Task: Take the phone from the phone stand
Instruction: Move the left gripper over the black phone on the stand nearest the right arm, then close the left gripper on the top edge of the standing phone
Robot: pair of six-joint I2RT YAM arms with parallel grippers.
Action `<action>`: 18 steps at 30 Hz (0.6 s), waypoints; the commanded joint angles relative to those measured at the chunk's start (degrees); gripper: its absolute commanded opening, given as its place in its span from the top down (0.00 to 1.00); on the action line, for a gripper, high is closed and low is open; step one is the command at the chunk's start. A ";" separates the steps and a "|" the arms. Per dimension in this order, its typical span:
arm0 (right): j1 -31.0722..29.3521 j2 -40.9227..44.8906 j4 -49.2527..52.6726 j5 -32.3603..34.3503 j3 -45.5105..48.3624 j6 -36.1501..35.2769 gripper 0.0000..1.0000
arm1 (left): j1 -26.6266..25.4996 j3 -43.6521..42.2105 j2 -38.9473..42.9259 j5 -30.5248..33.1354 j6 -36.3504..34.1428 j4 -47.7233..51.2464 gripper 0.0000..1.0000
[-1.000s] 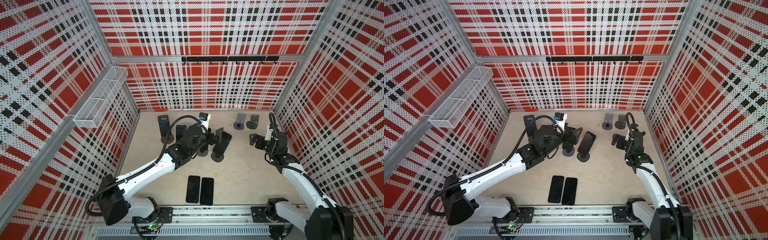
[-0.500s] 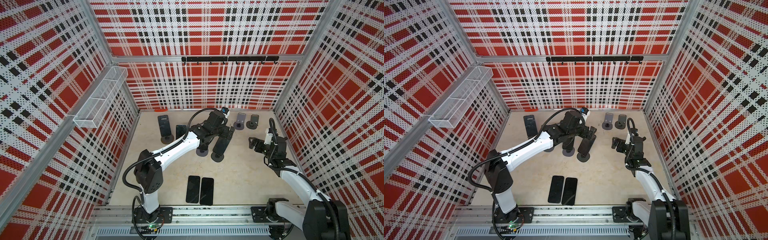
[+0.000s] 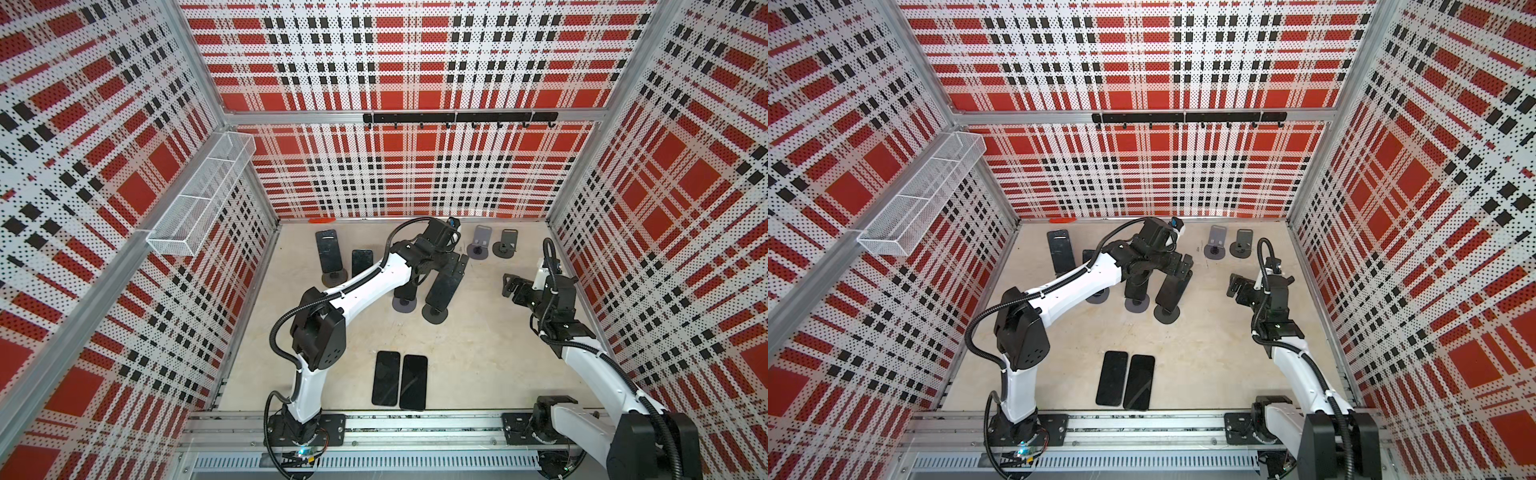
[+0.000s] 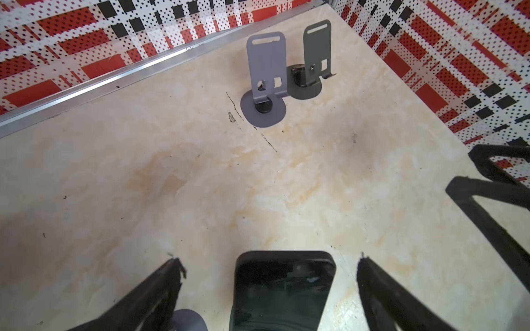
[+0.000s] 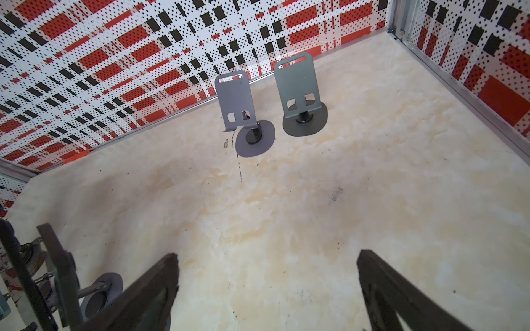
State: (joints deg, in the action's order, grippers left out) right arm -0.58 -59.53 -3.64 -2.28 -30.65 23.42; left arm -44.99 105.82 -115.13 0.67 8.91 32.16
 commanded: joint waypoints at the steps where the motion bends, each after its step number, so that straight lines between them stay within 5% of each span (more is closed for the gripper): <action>1: 0.22 0.39 -0.06 1.32 0.26 -0.42 0.00 | -0.01 2.78 -2.42 -1.68 -1.02 0.20 0.02; 18: 0.22 -0.07 -0.20 2.63 0.40 -0.42 0.00 | -0.84 3.03 -4.76 -2.62 -3.56 1.21 0.02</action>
State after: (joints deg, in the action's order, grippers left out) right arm -0.58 -59.57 -3.31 -0.56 -30.65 23.42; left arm -45.45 107.48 -118.52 -1.15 6.85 32.62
